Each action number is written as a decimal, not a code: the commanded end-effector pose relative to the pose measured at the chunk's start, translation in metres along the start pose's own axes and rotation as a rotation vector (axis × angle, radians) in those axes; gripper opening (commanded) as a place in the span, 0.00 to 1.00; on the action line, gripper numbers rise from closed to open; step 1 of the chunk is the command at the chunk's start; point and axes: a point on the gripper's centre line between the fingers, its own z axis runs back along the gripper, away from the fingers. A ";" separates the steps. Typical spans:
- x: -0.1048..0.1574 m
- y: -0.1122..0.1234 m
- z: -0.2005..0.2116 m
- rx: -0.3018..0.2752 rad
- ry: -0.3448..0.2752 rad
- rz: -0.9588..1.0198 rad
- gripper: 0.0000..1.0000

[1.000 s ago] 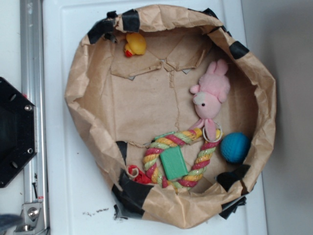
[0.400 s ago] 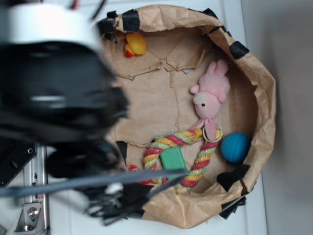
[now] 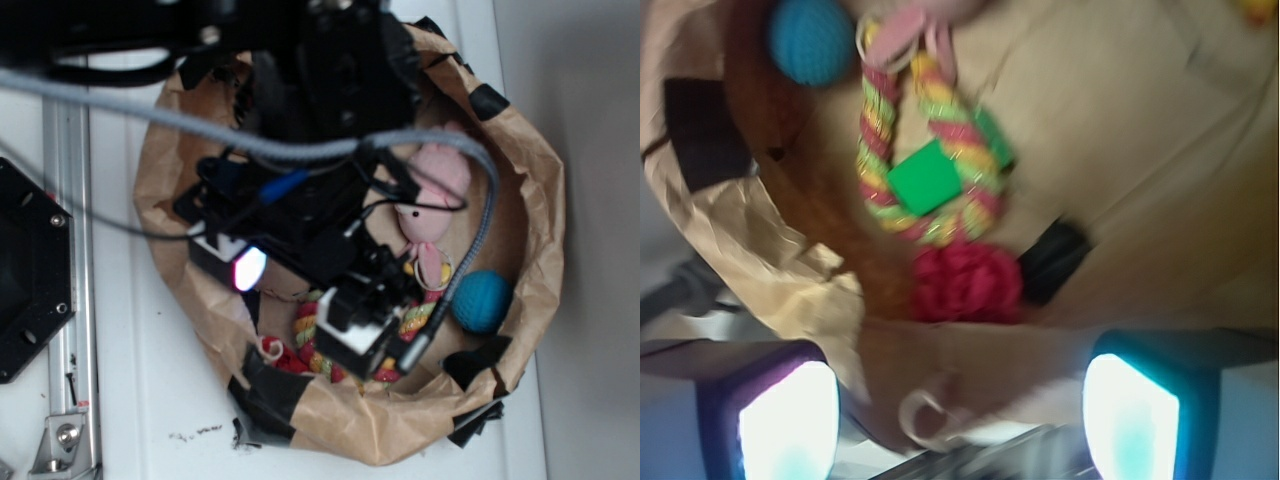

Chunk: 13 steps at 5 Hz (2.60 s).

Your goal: Grab the red paper.

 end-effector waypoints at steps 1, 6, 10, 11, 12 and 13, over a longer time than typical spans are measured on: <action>0.002 0.002 0.007 -0.044 -0.020 -0.001 1.00; 0.044 -0.022 0.001 -0.004 -0.015 0.066 1.00; -0.001 0.026 -0.076 0.171 0.066 -0.038 1.00; -0.008 0.016 -0.094 0.060 0.106 -0.145 1.00; -0.014 -0.002 -0.102 -0.063 0.089 -0.269 1.00; -0.010 -0.014 -0.122 -0.035 0.073 -0.316 1.00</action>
